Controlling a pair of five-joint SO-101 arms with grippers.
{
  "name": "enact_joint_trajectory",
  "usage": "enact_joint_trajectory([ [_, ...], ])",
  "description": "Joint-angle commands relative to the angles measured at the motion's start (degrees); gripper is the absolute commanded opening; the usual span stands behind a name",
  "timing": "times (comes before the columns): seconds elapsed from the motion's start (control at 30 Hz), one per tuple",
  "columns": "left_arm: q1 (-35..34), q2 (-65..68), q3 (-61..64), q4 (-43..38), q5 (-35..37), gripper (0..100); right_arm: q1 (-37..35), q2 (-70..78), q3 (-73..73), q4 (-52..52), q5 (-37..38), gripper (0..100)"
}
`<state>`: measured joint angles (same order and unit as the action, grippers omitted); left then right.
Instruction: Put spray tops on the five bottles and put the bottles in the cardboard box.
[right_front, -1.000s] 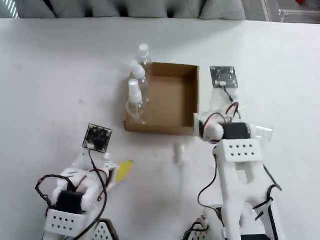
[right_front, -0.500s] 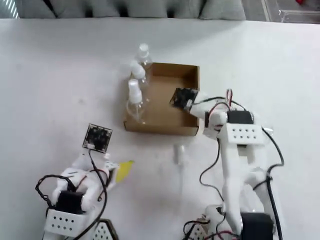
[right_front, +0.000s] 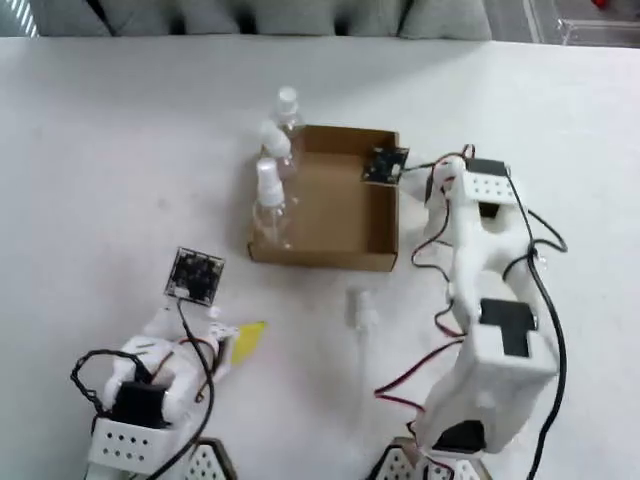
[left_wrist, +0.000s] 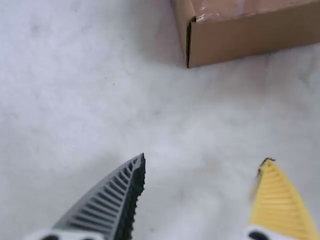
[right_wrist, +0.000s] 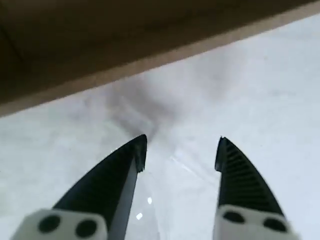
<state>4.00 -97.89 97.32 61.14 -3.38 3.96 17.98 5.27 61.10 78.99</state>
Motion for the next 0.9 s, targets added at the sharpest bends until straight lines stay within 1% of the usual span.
enact_joint_trajectory([
  [0.0,-0.48,0.66,0.0,-0.26,-0.44,33,1.36,6.55,-13.63,11.91,5.45,20.1],
  [0.1,-0.48,0.66,0.0,-0.26,-0.44,33,1.8,10.15,-19.16,16.22,6.51,19.8],
  [0.23,-0.48,0.66,0.0,-0.26,-0.44,33,2.77,11.74,-21.98,16.84,6.51,20.0],
  [0.47,-0.48,0.66,0.0,-0.26,-0.44,33,2.51,6.02,-22.42,24.84,6.59,20.0],
  [0.57,-0.48,0.66,0.0,-0.26,-0.44,33,2.51,4.7,-21.01,26.51,7.74,20.0],
  [0.7,-0.48,0.66,0.0,-0.26,-0.44,33,2.51,2.51,-14.51,24.84,8.09,20.0],
  [0.87,-0.48,0.66,0.0,-0.26,-0.44,33,2.15,-4.7,0.97,12.7,8.09,20.1],
])
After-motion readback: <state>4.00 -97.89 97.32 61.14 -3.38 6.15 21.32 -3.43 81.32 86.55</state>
